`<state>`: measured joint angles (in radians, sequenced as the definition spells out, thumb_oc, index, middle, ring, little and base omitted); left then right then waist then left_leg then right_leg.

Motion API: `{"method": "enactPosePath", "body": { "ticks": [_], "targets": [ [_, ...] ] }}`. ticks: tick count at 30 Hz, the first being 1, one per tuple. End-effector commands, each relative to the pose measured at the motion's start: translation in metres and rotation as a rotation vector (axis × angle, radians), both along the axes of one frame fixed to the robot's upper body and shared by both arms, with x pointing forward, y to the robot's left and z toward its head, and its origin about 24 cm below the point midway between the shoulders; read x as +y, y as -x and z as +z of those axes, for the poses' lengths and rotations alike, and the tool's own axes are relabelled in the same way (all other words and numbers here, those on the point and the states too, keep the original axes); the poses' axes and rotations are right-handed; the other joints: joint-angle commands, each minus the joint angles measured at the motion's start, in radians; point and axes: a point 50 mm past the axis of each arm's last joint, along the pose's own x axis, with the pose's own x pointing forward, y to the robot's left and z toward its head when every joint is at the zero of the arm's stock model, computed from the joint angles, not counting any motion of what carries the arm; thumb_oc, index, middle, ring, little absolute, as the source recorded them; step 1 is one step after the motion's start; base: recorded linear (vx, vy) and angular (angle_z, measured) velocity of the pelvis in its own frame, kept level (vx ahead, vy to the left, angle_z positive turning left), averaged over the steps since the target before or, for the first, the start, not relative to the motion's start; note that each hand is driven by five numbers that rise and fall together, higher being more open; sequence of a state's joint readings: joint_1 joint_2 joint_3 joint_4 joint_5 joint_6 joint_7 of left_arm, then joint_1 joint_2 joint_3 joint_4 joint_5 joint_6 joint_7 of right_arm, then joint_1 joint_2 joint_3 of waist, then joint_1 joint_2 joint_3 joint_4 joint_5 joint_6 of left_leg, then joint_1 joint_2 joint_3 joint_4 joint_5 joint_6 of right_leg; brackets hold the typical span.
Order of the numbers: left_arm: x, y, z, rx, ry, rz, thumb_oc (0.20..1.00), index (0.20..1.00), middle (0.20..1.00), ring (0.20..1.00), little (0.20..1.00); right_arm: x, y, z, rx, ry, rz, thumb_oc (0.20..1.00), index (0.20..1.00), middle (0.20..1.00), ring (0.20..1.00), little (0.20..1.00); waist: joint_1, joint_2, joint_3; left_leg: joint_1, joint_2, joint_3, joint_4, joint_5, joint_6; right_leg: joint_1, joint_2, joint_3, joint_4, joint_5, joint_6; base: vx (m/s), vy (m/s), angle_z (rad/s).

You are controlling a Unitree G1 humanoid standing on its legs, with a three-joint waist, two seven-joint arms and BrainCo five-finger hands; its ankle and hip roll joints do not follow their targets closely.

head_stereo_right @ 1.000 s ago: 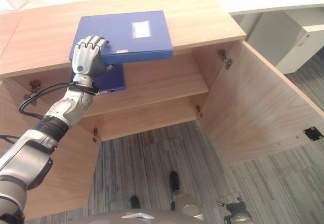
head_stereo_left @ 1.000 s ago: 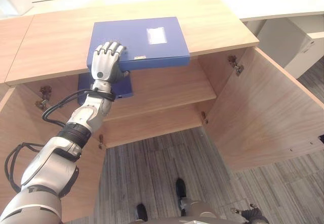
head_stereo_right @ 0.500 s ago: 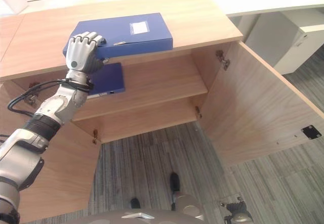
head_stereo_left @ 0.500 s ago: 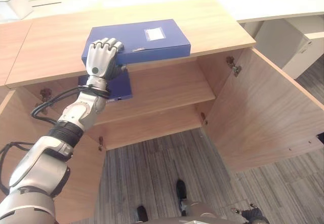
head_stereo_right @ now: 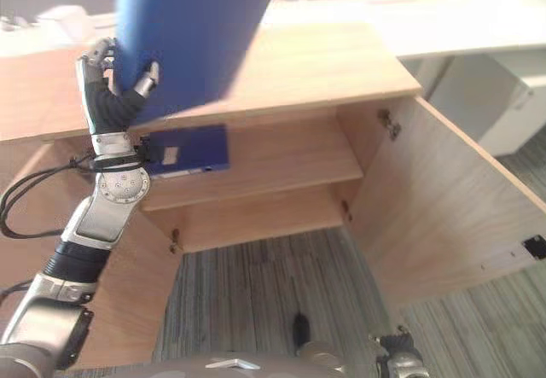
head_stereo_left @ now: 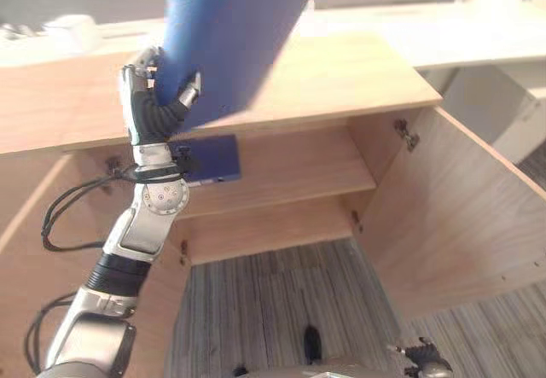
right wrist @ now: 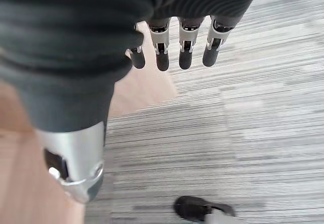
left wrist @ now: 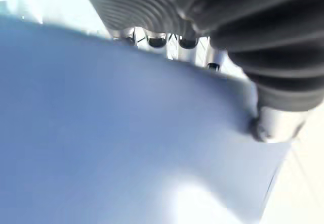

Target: Put the empty folder in the office cabinet

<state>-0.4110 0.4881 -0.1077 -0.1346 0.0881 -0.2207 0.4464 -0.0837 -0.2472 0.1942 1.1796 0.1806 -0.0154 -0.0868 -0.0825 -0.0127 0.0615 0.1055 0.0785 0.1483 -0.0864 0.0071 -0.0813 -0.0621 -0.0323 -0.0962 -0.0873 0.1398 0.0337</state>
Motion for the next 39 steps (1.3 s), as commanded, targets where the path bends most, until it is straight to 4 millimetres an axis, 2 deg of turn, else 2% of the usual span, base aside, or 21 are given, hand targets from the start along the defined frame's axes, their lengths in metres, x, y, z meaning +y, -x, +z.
{"method": "enactPosePath", "body": {
  "ticks": [1,6,7,8,10,11,13,16,17,18,20,22,23,24,25,26,27,29,30,33,39],
  "targets": [
    [0.015,0.001,0.015,-0.038,0.209,-0.18,0.2,0.2,0.2,0.2,0.2,-0.001,-0.052,0.027,-0.214,-0.018,0.019,1.0,1.0,1.0,1.0,1.0,0.013,-0.022,-0.042,-0.026,0.005,-0.021,-0.001,-0.057,-0.017,0.09,-0.066,-0.02,0.0,-0.145,0.111,0.01,0.045,-0.08],
    [0.015,0.015,-0.014,0.083,0.412,-0.364,0.2,0.2,0.2,0.2,0.2,0.007,-0.119,0.086,-0.585,-0.128,-0.051,1.0,1.0,1.0,1.0,1.0,0.034,-0.017,-0.064,0.012,-0.003,-0.025,-0.001,-0.065,-0.008,0.127,-0.074,-0.027,0.0,-0.146,0.107,0.01,0.05,0.04],
    [0.014,0.017,-0.022,0.119,0.442,-0.39,0.2,0.2,0.2,0.2,0.2,0.01,-0.128,0.097,-0.646,-0.157,-0.051,1.0,1.0,1.0,1.0,1.0,0.039,-0.018,-0.067,0.018,-0.003,-0.025,-0.001,-0.067,-0.007,0.132,-0.075,-0.027,0.0,-0.147,0.107,0.0,0.0,0.0],
    [0.014,0.017,-0.022,0.119,0.442,-0.39,0.2,0.2,0.2,0.2,0.2,0.01,-0.128,0.097,-0.646,-0.157,-0.051,1.0,1.0,1.0,1.0,1.0,0.039,-0.018,-0.067,0.018,-0.003,-0.025,-0.001,-0.067,-0.007,0.132,-0.075,-0.027,0.0,-0.147,0.107,0.0,0.0,0.0],
    [0.013,0.022,-0.039,0.203,0.476,-0.425,0.2,0.2,0.2,0.2,0.2,0.013,-0.147,0.13,-0.802,-0.229,-0.062,1.0,1.0,1.0,1.0,1.0,0.047,-0.019,-0.069,0.024,-0.005,-0.026,-0.001,-0.068,-0.004,0.139,-0.08,-0.027,0.0,-0.146,0.108,-0.01,0.05,-0.04],
    [0.014,0.028,-0.054,0.275,0.492,-0.439,0.2,0.2,0.2,0.2,0.2,0.016,-0.158,0.155,-0.92,-0.293,-0.068,1.0,1.0,1.0,1.0,1.0,0.052,-0.021,-0.07,0.028,-0.007,-0.027,-0.001,-0.067,-0.002,0.143,-0.083,-0.028,0.0,-0.145,0.107,-0.02,0.067,-0.04],
    [0.014,0.032,-0.067,0.348,0.492,-0.448,0.2,0.2,0.2,0.2,0.2,0.01,-0.168,0.185,-1.038,-0.343,-0.07,1.0,1.0,1.0,1.0,1.0,0.057,-0.025,-0.071,0.029,-0.01,-0.028,-0.001,-0.068,0.0,0.147,-0.086,-0.028,0.0,-0.143,0.108,-0.02,0.055,-0.01],
    [0.014,0.039,-0.081,0.427,0.481,-0.465,0.2,0.2,0.2,0.2,0.2,0.003,-0.174,0.216,-1.16,-0.377,-0.06,1.0,1.0,1.0,1.0,1.0,0.066,-0.032,-0.071,0.031,-0.013,-0.031,-0.001,-0.069,0.003,0.151,-0.089,-0.031,0.0,-0.141,0.108,-0.01,0.017,0.02],
    [0.014,0.039,-0.081,0.428,0.482,-0.465,0.2,0.2,0.2,0.2,0.2,0.003,-0.174,0.216,-1.159,-0.377,-0.06,1.0,1.0,1.0,1.0,1.0,0.066,-0.032,-0.071,0.031,-0.013,-0.031,-0.001,-0.069,0.003,0.151,-0.089,-0.032,0.0,-0.141,0.108,0.0,0.0,0.0],
    [0.013,0.044,-0.089,0.475,0.486,-0.477,0.2,0.2,0.2,0.2,0.2,0.003,-0.177,0.232,-1.231,-0.445,-0.07,1.0,1.0,1.0,1.0,1.0,0.071,-0.035,-0.071,0.032,-0.014,-0.032,-0.001,-0.069,0.005,0.15,-0.092,-0.033,0.0,-0.138,0.109,0.0,0.0,0.0],
    [0.011,0.047,-0.094,0.5,0.49,-0.489,0.2,0.2,0.2,0.2,0.2,0.006,-0.178,0.238,-1.256,-0.487,-0.069,1.0,1.0,1.0,1.0,1.0,0.074,-0.038,-0.069,0.032,-0.014,-0.032,-0.001,-0.069,0.006,0.148,-0.092,-0.032,0.0,-0.135,0.11,-0.02,0.004,0.0],
    [0.002,0.054,-0.104,0.566,0.508,-0.541,0.2,0.2,0.2,0.2,0.2,0.03,-0.18,0.247,-1.28,-0.705,-0.039,1.0,1.0,1.0,1.0,1.0,0.084,-0.047,-0.062,0.031,-0.015,-0.029,-0.001,-0.068,0.008,0.14,-0.093,-0.029,0.0,-0.128,0.112,-0.04,0.003,-0.02],
    [0.002,0.054,-0.104,0.566,0.508,-0.541,0.2,0.2,0.2,0.2,0.2,0.03,-0.18,0.247,-1.28,-0.705,-0.039,1.0,1.0,1.0,1.0,1.0,0.084,-0.047,-0.063,0.031,-0.015,-0.029,-0.001,-0.068,0.008,0.14,-0.093,-0.029,0.0,-0.128,0.112,-0.04,-0.012,-0.03],
    [-0.003,0.059,-0.109,0.607,0.505,-0.578,0.2,0.2,0.2,0.2,0.2,0.058,-0.176,0.251,-1.26,-0.874,0.037,1.0,1.0,1.0,1.0,1.0,0.09,-0.054,-0.058,0.031,-0.015,-0.024,-0.001,-0.067,0.008,0.137,-0.094,-0.028,0.0,-0.125,0.114,-0.03,-0.012,-0.02],
    [-0.004,0.061,-0.111,0.621,0.511,-0.59,0.2,0.2,0.2,0.2,0.2,0.07,-0.173,0.255,-1.253,-0.929,0.087,1.0,1.0,1.0,1.0,1.0,0.092,-0.056,-0.056,0.03,-0.015,-0.023,-0.001,-0.066,0.008,0.137,-0.095,-0.027,0.0,-0.124,0.113,-0.03,-0.012,-0.03],
    [-0.004,0.061,-0.111,0.622,0.511,-0.59,0.2,0.2,0.2,0.2,0.2,0.071,-0.173,0.254,-1.252,-0.93,0.087,1.0,1.0,1.0,1.0,1.0,0.091,-0.056,-0.057,0.03,-0.015,-0.023,-0.001,-0.066,0.008,0.137,-0.095,-0.027,0.0,-0.124,0.113,-0.02,0.0,-0.09],
    [-0.009,0.065,-0.114,0.644,0.512,-0.619,0.2,0.2,0.2,0.2,0.2,0.095,-0.168,0.262,-1.233,-1.024,0.195,1.0,1.0,1.0,1.0,1.0,0.096,-0.059,-0.054,0.029,-0.016,-0.022,-0.001,-0.065,0.008,0.137,-0.097,-0.025,0.0,-0.121,0.112,-0.02,0.002,-0.06],
    [-0.011,0.066,-0.113,0.645,0.515,-0.633,0.2,0.2,0.2,0.2,0.2,0.104,-0.165,0.265,-1.229,-1.063,0.225,1.0,1.0,1.0,1.0,1.0,0.097,-0.059,-0.054,0.029,-0.016,-0.021,-0.001,-0.065,0.008,0.136,-0.098,-0.023,0.0,-0.121,0.113,0.0,0.0,0.0],
    [-0.014,0.069,-0.113,0.646,0.534,-0.652,0.2,0.2,0.2,0.2,0.2,0.125,-0.16,0.268,-1.213,-1.154,0.267,1.0,1.0,1.0,1.0,1.0,0.101,-0.059,-0.053,0.028,-0.017,-0.022,-0.001,-0.065,0.009,0.134,-0.098,-0.024,0.0,-0.12,0.112,0.0,0.0,0.0],
    [-0.019,0.07,-0.113,0.642,0.552,-0.67,0.2,0.2,0.2,0.2,0.2,0.152,-0.154,0.268,-1.165,-1.22,0.319,1.0,1.0,1.0,1.0,1.0,0.105,-0.059,-0.052,0.026,-0.018,-0.025,-0.001,-0.064,0.01,0.133,-0.1,-0.023,0.0,-0.119,0.11,0.0,0.0,0.0],
    [-0.023,0.072,-0.113,0.642,0.553,-0.674,0.2,0.2,0.2,0.2,0.2,0.186,-0.142,0.274,-1.101,-1.233,0.51,1.0,1.0,1.0,1.0,1.0,0.119,-0.063,-0.049,0.019,-0.02,-0.037,-0.001,-0.06,0.008,0.135,-0.102,-0.03,0.0,-0.121,0.106,0.0,0.002,0.01]
  ]
}}
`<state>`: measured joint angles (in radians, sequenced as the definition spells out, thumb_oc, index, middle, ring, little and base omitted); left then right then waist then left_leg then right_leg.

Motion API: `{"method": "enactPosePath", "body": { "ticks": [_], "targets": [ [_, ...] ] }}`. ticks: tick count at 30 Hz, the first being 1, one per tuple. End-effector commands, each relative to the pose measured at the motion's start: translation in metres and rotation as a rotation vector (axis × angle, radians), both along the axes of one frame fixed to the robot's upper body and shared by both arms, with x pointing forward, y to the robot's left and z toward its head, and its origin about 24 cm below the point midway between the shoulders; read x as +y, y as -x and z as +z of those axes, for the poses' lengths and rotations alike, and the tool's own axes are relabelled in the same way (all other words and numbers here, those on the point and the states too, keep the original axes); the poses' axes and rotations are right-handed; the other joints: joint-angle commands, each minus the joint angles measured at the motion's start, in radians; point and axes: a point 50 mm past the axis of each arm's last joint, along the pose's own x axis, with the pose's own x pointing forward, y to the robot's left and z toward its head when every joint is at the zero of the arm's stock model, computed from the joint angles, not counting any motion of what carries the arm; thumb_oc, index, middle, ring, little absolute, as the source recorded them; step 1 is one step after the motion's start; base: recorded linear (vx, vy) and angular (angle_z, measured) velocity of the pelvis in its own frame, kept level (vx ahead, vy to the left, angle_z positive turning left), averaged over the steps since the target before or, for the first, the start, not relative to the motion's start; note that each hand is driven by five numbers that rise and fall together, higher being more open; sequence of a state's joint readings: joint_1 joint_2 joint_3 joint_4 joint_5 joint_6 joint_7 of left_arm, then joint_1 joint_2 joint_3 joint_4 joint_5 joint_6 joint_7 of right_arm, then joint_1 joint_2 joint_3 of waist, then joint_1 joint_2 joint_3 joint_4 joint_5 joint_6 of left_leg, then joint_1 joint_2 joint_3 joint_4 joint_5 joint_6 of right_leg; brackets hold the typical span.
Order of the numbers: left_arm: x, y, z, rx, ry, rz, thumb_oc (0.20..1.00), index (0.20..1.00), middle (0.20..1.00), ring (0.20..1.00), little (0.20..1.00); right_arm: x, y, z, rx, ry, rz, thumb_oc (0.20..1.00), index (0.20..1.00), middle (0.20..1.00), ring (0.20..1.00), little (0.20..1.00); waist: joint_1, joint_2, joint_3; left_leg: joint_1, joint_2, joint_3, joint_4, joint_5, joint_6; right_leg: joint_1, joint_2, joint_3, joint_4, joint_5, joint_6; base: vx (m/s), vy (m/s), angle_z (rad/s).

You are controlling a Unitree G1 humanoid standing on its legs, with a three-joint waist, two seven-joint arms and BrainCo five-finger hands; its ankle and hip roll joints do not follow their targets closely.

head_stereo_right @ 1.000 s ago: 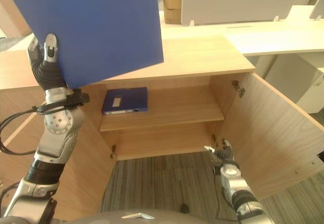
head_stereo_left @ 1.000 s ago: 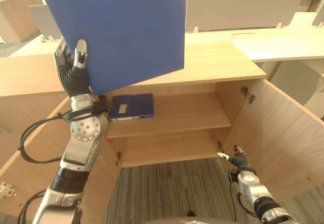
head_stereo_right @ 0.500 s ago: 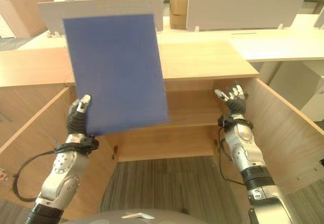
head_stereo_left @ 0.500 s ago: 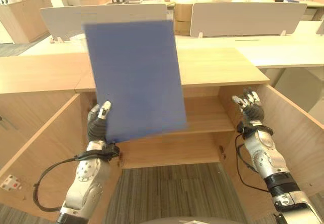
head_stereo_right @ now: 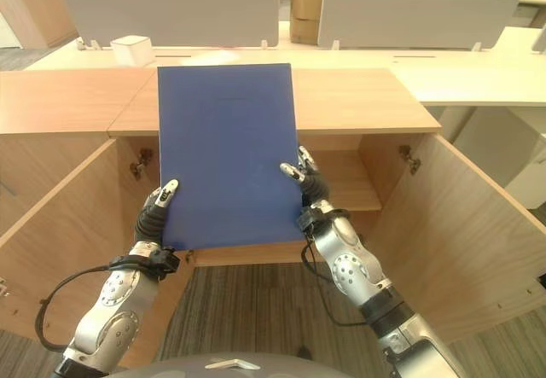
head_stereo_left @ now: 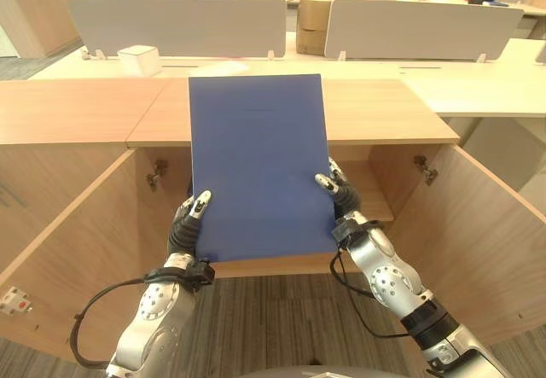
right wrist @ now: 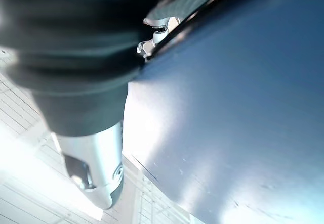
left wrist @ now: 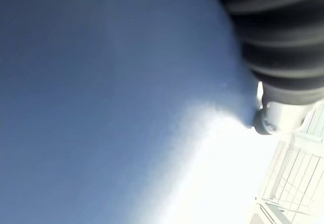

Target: Put the empty folder in the office cabinet

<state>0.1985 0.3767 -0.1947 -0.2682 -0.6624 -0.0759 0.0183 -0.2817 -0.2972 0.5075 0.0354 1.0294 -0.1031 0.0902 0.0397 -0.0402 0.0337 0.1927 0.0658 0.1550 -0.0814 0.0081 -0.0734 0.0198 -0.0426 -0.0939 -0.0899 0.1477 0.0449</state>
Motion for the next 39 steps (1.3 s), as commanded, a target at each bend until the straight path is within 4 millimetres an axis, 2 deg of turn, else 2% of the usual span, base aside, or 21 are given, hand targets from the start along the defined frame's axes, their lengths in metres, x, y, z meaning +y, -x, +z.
{"method": "enactPosePath", "body": {
  "ticks": [1,5,10,11,12,13,20,26,31,32,33,38,39],
  "targets": [
    [-0.012,-0.002,0.041,-0.214,0.02,-0.075,0.2,0.2,0.2,0.2,0.2,0.034,0.002,0.039,-0.179,-0.012,0.155,1.0,1.0,1.0,1.0,1.0,-0.001,-0.036,-0.02,-0.07,-0.008,-0.046,-0.006,-0.06,0.0,0.054,-0.092,-0.035,0.003,-0.129,0.094,0.0,0.012,0.06],
    [-0.009,0.0,0.044,-0.227,0.006,-0.076,0.2,0.2,0.2,0.2,0.2,0.042,0.012,0.038,-0.204,0.048,0.246,1.0,1.0,1.0,1.0,1.0,0.008,-0.041,-0.019,-0.072,-0.007,-0.052,-0.006,-0.058,-0.001,0.055,-0.093,-0.045,0.003,-0.13,0.094,0.0,0.005,0.02],
    [-0.008,0.0,0.044,-0.223,0.008,-0.083,0.2,0.2,0.2,0.2,0.2,0.037,0.016,0.034,-0.203,0.078,0.267,1.0,1.0,1.0,1.0,1.0,0.015,-0.049,-0.017,-0.078,-0.006,-0.062,-0.006,-0.055,-0.002,0.057,-0.094,-0.053,0.003,-0.132,0.095,0.01,0.007,0.08],
    [-0.007,0.0,0.043,-0.219,0.011,-0.083,0.2,0.2,0.2,0.2,0.2,0.035,0.016,0.031,-0.189,0.075,0.261,0.464,0.464,0.464,0.464,0.464,0.015,-0.05,-0.016,-0.079,-0.007,-0.063,-0.006,-0.055,-0.002,0.057,-0.094,-0.055,0.003,-0.132,0.095,0.01,0.014,0.09],
    [-0.007,0.0,0.043,-0.218,0.011,-0.083,0.2,0.2,0.2,0.2,0.2,0.033,0.017,0.03,-0.183,0.072,0.257,0.357,0.357,0.357,0.357,0.357,0.016,-0.051,-0.016,-0.08,-0.007,-0.063,-0.006,-0.055,-0.002,0.057,-0.095,-0.057,0.003,-0.132,0.096,0.01,0.012,0.07],
    [-0.007,0.0,0.043,-0.217,0.008,-0.081,0.2,0.2,0.2,0.2,0.2,0.032,0.017,0.029,-0.178,0.07,0.251,0.2,0.2,0.2,0.2,0.2,0.018,-0.052,-0.015,-0.081,-0.007,-0.065,-0.006,-0.054,-0.002,0.056,-0.095,-0.059,0.003,-0.132,0.097,0.01,0.016,0.04],
    [-0.005,0.004,0.037,-0.186,0.035,-0.073,0.2,0.2,0.2,0.2,0.2,0.019,0.023,0.021,-0.136,0.001,0.199,0.2,0.2,0.2,0.2,0.2,0.023,-0.061,-0.009,-0.085,-0.008,-0.07,-0.006,-0.054,0.0,0.052,-0.099,-0.063,0.003,-0.13,0.1,0.0,0.0,0.0],
    [-0.008,0.014,0.014,-0.068,0.026,-0.128,0.2,0.2,0.2,0.2,0.2,0.0,0.028,0.0,-0.043,0.002,0.111,0.2,0.2,0.2,0.2,0.2,0.02,-0.069,0.002,-0.094,-0.007,-0.065,-0.006,-0.054,0.003,0.042,-0.099,-0.061,0.003,-0.127,0.104,0.0,0.0,0.0],
    [-0.005,0.022,-0.004,0.014,-0.02,-0.159,0.203,0.203,0.203,0.203,0.203,-0.007,0.031,-0.018,0.031,0.039,0.078,0.2,0.2,0.2,0.2,0.2,0.019,-0.072,0.013,-0.103,-0.005,-0.063,-0.006,-0.052,0.003,0.032,-0.097,-0.059,0.003,-0.124,0.106,0.0,0.0,0.0],
    [-0.003,0.023,-0.005,0.019,-0.043,-0.148,0.843,0.843,0.843,0.843,0.843,-0.011,0.032,-0.022,0.046,0.054,0.067,0.2,0.2,0.2,0.2,0.2,0.019,-0.073,0.018,-0.107,-0.005,-0.065,-0.006,-0.05,0.003,0.027,-0.097,-0.059,0.003,-0.123,0.107,0.0,0.0,0.0],
    [0.002,0.024,-0.006,0.021,-0.072,-0.123,1.0,1.0,1.0,1.0,1.0,-0.013,0.033,-0.026,0.058,0.068,0.065,0.2,0.2,0.2,0.2,0.2,0.023,-0.075,0.021,-0.111,-0.005,-0.067,-0.006,-0.049,0.003,0.024,-0.096,-0.061,0.003,-0.123,0.107,0.0,0.0,0.0],
    [0.04,0.039,-0.021,0.071,-0.239,0.058,1.0,1.0,1.0,1.0,1.0,-0.044,0.054,-0.061,0.166,0.198,0.058,0.2,0.2,0.2,0.2,0.2,0.064,-0.095,0.069,-0.155,-0.008,-0.092,-0.006,-0.032,-0.001,-0.001,-0.098,-0.085,0.003,-0.122,0.112,-0.04,-0.04,0.08],
    [0.04,0.039,-0.021,0.072,-0.239,0.058,1.0,1.0,1.0,1.0,1.0,-0.044,0.054,-0.061,0.167,0.199,0.059,0.2,0.2,0.2,0.2,0.2,0.064,-0.095,0.067,-0.156,-0.008,-0.093,-0.006,-0.032,-0.001,-0.001,-0.098,-0.085,0.003,-0.123,0.112,-0.06,-0.045,0.22]
  ]
}}
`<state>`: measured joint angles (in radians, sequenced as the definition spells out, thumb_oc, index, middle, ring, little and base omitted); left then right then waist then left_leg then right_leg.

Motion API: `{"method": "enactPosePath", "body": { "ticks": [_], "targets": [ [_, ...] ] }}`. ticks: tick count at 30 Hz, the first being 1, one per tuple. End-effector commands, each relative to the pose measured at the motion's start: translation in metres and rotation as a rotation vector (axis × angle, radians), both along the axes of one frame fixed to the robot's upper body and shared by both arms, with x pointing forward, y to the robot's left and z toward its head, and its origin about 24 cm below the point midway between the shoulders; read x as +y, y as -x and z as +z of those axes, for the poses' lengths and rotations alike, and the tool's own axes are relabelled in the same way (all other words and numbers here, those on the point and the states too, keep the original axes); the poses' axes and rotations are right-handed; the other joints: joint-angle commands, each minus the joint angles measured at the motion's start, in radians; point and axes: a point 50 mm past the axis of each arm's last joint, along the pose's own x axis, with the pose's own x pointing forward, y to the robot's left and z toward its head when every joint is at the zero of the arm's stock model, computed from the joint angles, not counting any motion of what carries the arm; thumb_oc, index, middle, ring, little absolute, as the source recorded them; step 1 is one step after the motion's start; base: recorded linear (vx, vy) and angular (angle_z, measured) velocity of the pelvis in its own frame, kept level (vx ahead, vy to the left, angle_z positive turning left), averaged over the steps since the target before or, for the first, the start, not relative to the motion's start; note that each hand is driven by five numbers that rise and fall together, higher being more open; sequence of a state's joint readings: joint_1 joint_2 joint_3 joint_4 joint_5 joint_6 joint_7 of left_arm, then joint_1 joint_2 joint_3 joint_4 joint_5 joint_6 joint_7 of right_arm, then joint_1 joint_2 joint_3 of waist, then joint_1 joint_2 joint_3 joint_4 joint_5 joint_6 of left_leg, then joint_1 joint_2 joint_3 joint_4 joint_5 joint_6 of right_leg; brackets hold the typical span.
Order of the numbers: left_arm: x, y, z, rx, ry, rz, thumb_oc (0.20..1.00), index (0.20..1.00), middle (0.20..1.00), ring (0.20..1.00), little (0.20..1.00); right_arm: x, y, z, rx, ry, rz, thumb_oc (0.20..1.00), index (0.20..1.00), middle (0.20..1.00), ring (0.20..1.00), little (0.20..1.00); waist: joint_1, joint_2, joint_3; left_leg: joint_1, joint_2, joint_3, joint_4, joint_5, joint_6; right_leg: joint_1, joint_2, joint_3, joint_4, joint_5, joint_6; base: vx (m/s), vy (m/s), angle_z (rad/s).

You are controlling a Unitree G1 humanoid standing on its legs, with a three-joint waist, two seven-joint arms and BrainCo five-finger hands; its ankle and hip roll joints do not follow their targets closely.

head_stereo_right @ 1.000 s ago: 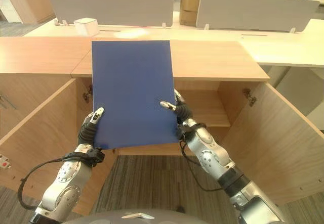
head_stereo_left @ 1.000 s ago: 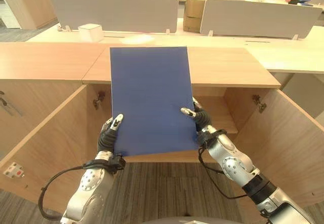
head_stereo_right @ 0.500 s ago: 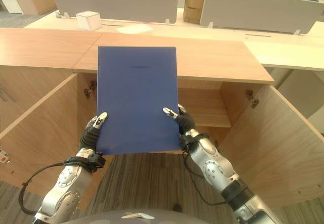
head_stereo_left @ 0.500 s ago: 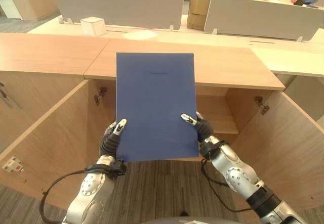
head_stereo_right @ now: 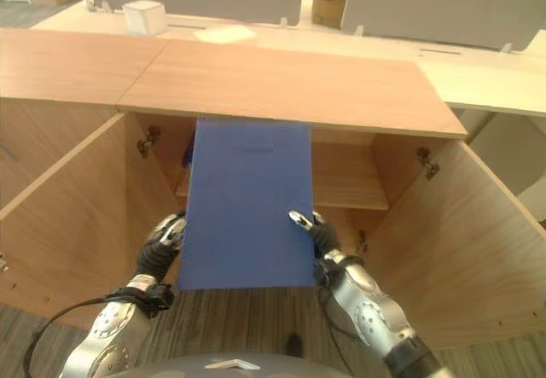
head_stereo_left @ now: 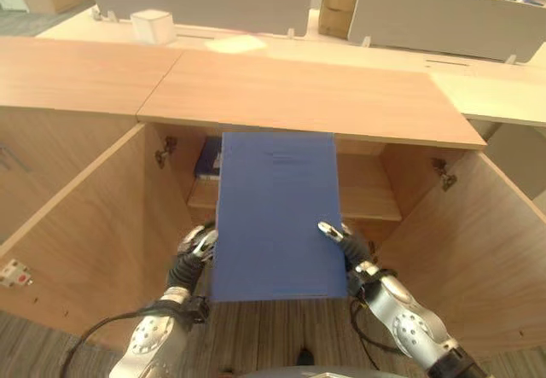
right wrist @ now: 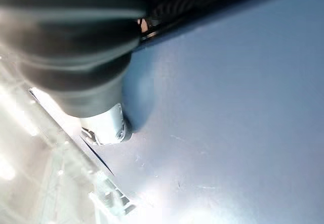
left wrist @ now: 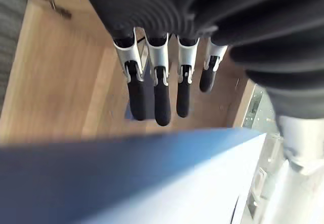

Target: Put the empty folder in the office cabinet

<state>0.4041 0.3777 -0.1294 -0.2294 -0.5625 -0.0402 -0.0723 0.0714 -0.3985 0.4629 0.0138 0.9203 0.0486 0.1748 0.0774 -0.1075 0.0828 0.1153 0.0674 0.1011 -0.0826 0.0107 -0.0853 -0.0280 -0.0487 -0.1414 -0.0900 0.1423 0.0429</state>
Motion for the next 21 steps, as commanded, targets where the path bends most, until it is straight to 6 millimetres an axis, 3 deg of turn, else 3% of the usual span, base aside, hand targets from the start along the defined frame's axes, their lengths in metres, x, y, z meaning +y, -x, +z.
{"method": "enactPosePath", "body": {
  "ticks": [1,5,6,12,14,17,18,19,21],
  "targets": [
    [0.029,0.001,0.019,-0.123,-0.158,0.067,1.0,1.0,1.0,1.0,1.0,-0.013,-0.006,0.015,-0.126,0.044,0.064,0.2,0.2,0.2,0.2,0.2,0.042,-0.03,0.038,-0.096,-0.011,-0.05,-0.005,-0.027,0.01,0.036,-0.093,-0.048,0.003,-0.116,0.116,-0.07,-0.048,0.17],
    [0.042,0.003,0.02,-0.127,-0.225,0.115,1.0,1.0,1.0,1.0,1.0,-0.023,0.001,0.005,-0.096,0.126,0.109,0.2,0.2,0.2,0.2,0.2,0.068,-0.03,0.078,-0.136,-0.011,-0.069,-0.005,-0.007,0.004,0.009,-0.094,-0.07,0.003,-0.112,0.119,-0.1,-0.055,0.19],
    [0.047,-0.003,0.025,-0.153,-0.256,0.134,1.0,1.0,1.0,1.0,1.0,-0.025,-0.003,0.005,-0.114,0.178,0.143,0.2,0.2,0.2,0.2,0.2,0.084,-0.024,0.121,-0.181,-0.011,-0.085,-0.005,0.012,0.0,-0.026,-0.094,-0.076,0.003,-0.102,0.12,-0.21,-0.063,0.29],
    [0.048,-0.016,0.038,-0.242,-0.267,0.183,1.0,1.0,1.0,1.0,1.0,-0.023,-0.023,0.024,-0.229,0.243,0.158,0.2,0.2,0.2,0.2,0.2,0.11,0.006,0.216,-0.299,-0.016,-0.107,-0.005,0.062,-0.003,-0.135,-0.103,-0.092,0.009,-0.068,0.118,-0.17,-0.024,0.16],
    [0.052,-0.024,0.043,-0.278,-0.285,0.237,1.0,1.0,1.0,1.0,1.0,-0.037,-0.047,0.054,-0.372,0.353,0.103,0.2,0.2,0.2,0.2,0.2,0.117,0.032,0.258,-0.371,-0.015,-0.114,-0.005,0.086,-0.008,-0.207,-0.116,-0.101,0.032,-0.065,0.114,-0.15,-0.003,0.1],
    [0.052,-0.025,0.043,-0.284,-0.296,0.247,1.0,1.0,1.0,1.0,1.0,-0.043,-0.053,0.064,-0.406,0.371,0.072,0.2,0.2,0.2,0.2,0.2,0.116,0.033,0.259,-0.391,-0.015,-0.115,-0.005,0.094,-0.009,-0.226,-0.118,-0.101,0.032,-0.062,0.113,-0.03,-0.011,0.12],
    [0.053,-0.027,0.044,-0.293,-0.312,0.261,1.0,1.0,1.0,1.0,1.0,-0.053,-0.063,0.079,-0.46,0.395,0.01,0.2,0.2,0.2,0.2,0.2,0.117,0.036,0.271,-0.407,-0.012,-0.114,-0.005,0.098,-0.015,-0.243,-0.12,-0.103,0.034,-0.062,0.113,-0.08,-0.03,0.07],
    [0.053,-0.029,0.047,-0.308,-0.334,0.276,1.0,1.0,1.0,1.0,1.0,-0.064,-0.077,0.11,-0.567,0.377,-0.132,0.2,0.2,0.2,0.2,0.2,0.119,0.045,0.284,-0.449,-0.011,-0.114,-0.005,0.106,-0.021,-0.283,-0.119,-0.104,0.036,-0.058,0.111,-0.12,-0.019,0.1],
    [0.05,-0.028,0.041,-0.293,-0.341,0.292,1.0,1.0,1.0,1.0,1.0,-0.077,-0.1,0.134,-0.622,0.33,-0.345,0.2,0.2,0.2,0.2,0.2,0.129,0.06,0.285,-0.498,-0.012,-0.113,-0.005,0.11,-0.026,-0.327,-0.117,-0.104,0.03,-0.048,0.111,-0.08,-0.008,0.02]
  ]
}}
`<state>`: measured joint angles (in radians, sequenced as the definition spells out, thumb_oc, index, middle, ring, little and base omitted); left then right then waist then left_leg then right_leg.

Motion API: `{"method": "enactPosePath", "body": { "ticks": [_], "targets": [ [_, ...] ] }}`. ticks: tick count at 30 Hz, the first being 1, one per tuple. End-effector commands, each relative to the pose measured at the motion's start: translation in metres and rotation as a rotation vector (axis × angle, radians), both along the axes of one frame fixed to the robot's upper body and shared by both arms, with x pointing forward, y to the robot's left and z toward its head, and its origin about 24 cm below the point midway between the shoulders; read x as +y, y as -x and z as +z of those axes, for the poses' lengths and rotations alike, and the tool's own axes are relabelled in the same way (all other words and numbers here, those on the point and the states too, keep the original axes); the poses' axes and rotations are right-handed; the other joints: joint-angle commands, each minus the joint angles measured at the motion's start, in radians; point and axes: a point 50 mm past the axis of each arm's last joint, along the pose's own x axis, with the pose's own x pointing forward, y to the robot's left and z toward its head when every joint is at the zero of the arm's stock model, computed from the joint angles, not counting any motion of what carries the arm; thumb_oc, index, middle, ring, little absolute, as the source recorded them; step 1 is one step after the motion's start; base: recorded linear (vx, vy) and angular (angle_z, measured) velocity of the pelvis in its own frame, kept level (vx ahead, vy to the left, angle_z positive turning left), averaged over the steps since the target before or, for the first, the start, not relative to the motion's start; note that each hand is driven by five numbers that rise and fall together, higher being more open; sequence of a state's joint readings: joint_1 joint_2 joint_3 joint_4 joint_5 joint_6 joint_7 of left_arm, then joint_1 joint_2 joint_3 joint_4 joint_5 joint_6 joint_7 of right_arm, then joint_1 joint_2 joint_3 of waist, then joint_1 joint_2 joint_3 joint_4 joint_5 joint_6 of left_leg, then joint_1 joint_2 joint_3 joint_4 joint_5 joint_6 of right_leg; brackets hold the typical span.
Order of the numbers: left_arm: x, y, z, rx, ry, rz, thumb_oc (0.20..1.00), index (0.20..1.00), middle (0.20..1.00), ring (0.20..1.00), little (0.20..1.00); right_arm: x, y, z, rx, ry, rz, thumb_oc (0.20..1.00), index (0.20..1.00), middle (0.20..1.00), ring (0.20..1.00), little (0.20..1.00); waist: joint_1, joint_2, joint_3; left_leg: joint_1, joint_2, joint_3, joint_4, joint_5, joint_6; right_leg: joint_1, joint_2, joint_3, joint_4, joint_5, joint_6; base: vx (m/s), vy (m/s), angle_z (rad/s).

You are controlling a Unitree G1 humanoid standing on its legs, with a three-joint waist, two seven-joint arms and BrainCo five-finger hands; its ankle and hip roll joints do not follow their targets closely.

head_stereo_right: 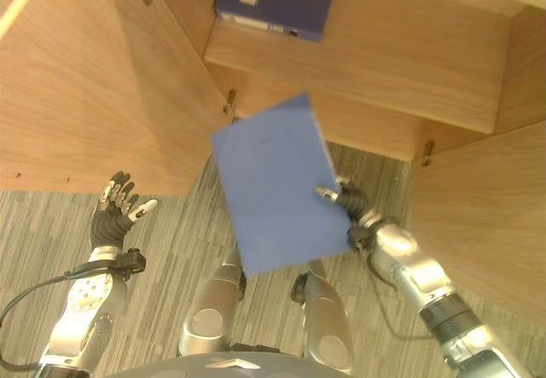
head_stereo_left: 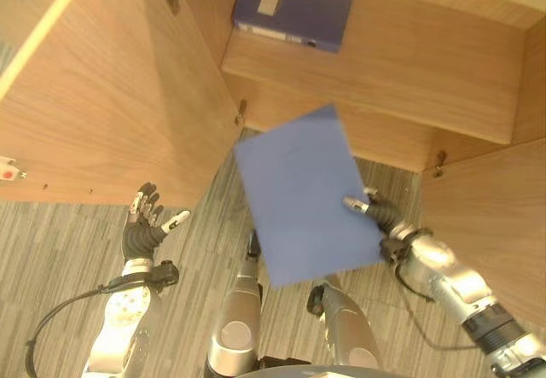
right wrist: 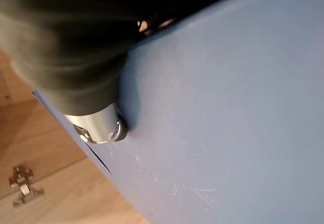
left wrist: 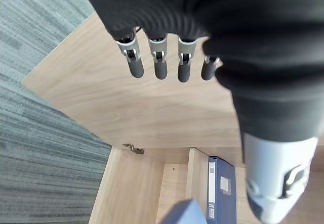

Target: Put the empty folder in the office cabinet

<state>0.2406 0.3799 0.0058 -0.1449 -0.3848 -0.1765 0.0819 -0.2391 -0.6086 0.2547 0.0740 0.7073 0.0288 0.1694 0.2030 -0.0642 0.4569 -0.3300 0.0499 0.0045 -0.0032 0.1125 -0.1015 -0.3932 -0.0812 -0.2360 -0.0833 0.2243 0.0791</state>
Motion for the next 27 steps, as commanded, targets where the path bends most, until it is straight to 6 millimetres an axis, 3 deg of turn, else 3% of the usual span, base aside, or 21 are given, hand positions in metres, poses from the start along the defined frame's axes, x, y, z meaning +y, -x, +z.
{"method": "enactPosePath", "body": {
  "ticks": [1,3,5,6,10,15,21,27],
  "targets": [
    [0.014,0.008,0.001,-0.02,-0.115,0.079,1.0,1.0,1.0,1.0,1.0,-0.011,-0.025,0.054,-0.272,-0.129,-0.223,0.2,0.2,0.2,0.2,0.2,0.009,0.024,-0.083,-0.071,0.005,-0.018,-0.084,0.011,-0.012,0.021,-0.084,-0.012,0.022,-0.127,0.075,-0.03,-0.017,-0.02],
    [0.015,0.008,-0.002,-0.007,-0.121,0.092,1.0,1.0,1.0,1.0,1.0,-0.015,-0.03,0.061,-0.299,-0.149,-0.273,0.2,0.2,0.2,0.2,0.2,0.011,0.028,-0.08,-0.086,0.005,-0.018,-0.084,0.013,-0.014,0.008,-0.083,-0.011,0.02,-0.124,0.076,-0.03,-0.014,-0.04],
    [0.015,0.007,-0.017,0.057,-0.145,0.113,1.0,1.0,1.0,1.0,1.0,-0.024,-0.041,0.072,-0.335,-0.213,-0.393,0.2,0.2,0.2,0.2,0.2,0.018,0.039,-0.071,-0.119,0.003,-0.018,-0.084,0.018,-0.018,-0.021,-0.078,-0.014,0.013,-0.116,0.076,-0.04,-0.012,0.0],
    [0.017,0.008,-0.039,0.154,-0.18,0.139,1.0,1.0,1.0,1.0,1.0,-0.035,-0.052,0.081,-0.353,-0.268,-0.517,0.2,0.2,0.2,0.2,0.2,0.023,0.048,-0.063,-0.15,0.005,-0.018,-0.084,0.022,-0.022,-0.053,-0.073,-0.017,0.008,-0.111,0.078,-0.05,-0.004,-0.01],
    [0.016,0.005,-0.064,0.27,-0.259,0.151,1.0,1.0,1.0,1.0,1.0,-0.044,-0.073,0.108,-0.381,-0.439,-0.689,0.2,0.2,0.2,0.2,0.2,0.034,0.064,-0.044,-0.214,0.009,-0.015,-0.084,0.032,-0.028,-0.115,-0.066,-0.017,0.001,-0.106,0.082,-0.02,-0.005,-0.01],
    [0.009,-0.003,-0.075,0.308,-0.379,0.112,1.0,1.0,1.0,1.0,1.0,-0.058,-0.092,0.159,-0.437,-0.558,-0.82,0.2,0.2,0.2,0.2,0.2,0.044,0.083,-0.021,-0.297,0.005,-0.023,-0.084,0.04,-0.035,-0.198,-0.062,-0.017,-0.003,-0.098,0.087,-0.02,-0.009,0.04],
    [0.001,-0.01,-0.085,0.339,-0.468,0.058,1.0,1.0,1.0,1.0,1.0,-0.089,-0.093,0.203,-0.468,-0.695,-0.94,0.2,0.2,0.2,0.2,0.2,0.062,0.104,-0.02,-0.378,-0.002,-0.031,-0.084,0.044,-0.04,-0.275,-0.061,-0.023,-0.003,-0.098,0.095,0.0,-0.004,0.05],
    [-0.004,-0.012,-0.094,0.372,-0.52,0.062,1.0,1.0,1.0,1.0,1.0,-0.099,-0.083,0.223,-0.508,-0.928,-1.067,0.2,0.2,0.2,0.2,0.2,0.067,0.108,-0.041,-0.418,-0.015,-0.045,-0.084,0.035,-0.034,-0.306,-0.067,-0.024,-0.004,-0.102,0.102,0.02,0.0,0.06]
  ]
}}
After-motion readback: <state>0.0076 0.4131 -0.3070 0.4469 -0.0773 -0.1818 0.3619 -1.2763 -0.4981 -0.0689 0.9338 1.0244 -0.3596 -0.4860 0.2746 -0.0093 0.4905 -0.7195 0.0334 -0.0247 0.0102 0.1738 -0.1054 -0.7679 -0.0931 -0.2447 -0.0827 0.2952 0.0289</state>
